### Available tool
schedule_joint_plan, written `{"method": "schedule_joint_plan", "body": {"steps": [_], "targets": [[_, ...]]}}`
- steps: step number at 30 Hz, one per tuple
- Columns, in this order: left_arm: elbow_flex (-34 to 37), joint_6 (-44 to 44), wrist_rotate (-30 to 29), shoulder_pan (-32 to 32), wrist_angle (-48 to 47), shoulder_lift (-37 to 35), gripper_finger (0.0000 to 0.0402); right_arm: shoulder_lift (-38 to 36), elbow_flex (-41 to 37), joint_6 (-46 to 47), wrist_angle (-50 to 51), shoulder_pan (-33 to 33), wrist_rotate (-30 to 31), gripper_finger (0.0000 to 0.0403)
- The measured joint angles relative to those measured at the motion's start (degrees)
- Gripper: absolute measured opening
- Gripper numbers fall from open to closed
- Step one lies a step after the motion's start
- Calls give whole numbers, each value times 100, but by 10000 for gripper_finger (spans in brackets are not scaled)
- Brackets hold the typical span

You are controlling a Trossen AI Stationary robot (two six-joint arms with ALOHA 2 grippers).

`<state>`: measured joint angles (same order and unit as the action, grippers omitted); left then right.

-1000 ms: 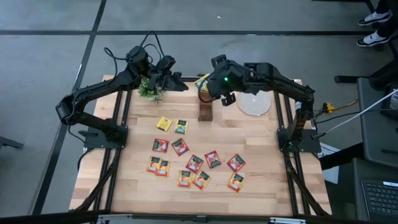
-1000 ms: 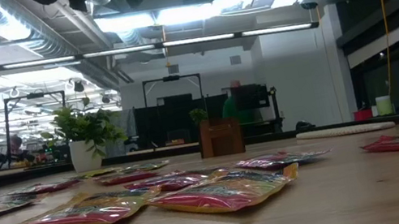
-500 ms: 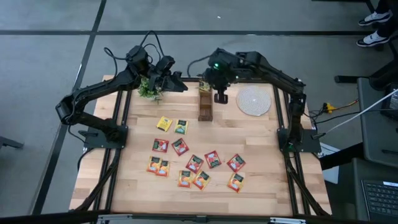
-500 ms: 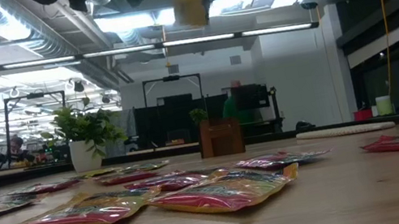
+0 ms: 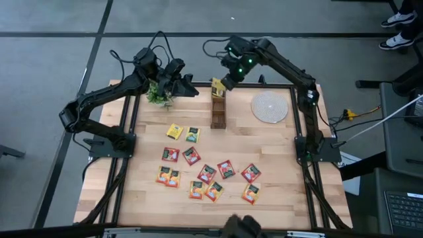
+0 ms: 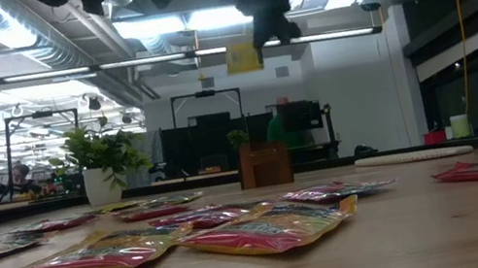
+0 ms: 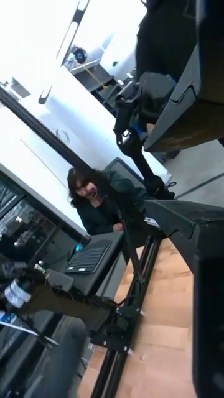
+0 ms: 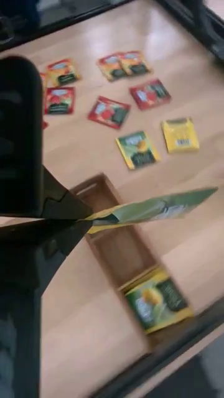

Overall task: Pick & Place Tea
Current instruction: Put the yellow tea bag into the left section of the wooden organizer

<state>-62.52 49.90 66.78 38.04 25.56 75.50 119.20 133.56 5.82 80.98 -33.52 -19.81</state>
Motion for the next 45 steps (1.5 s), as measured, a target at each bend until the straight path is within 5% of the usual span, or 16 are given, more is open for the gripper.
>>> {"method": "schedule_joint_plan", "body": {"steps": [6,20,35,45], "targets": [[0,-816,17,0,-2,0,117,445,0,431,336,-387,-713,5],[0,-3182,-354,2,-862,2,93,466,4,-345,432,-424,-2728,4],[2,-5629,-1993,-326,-2116,2,93,314,120,-319,235,-424,-4730,9],[2,-6300,-3085,-867,-2138,-444,93,-197,138,-326,247,-547,-4741,5]]}}
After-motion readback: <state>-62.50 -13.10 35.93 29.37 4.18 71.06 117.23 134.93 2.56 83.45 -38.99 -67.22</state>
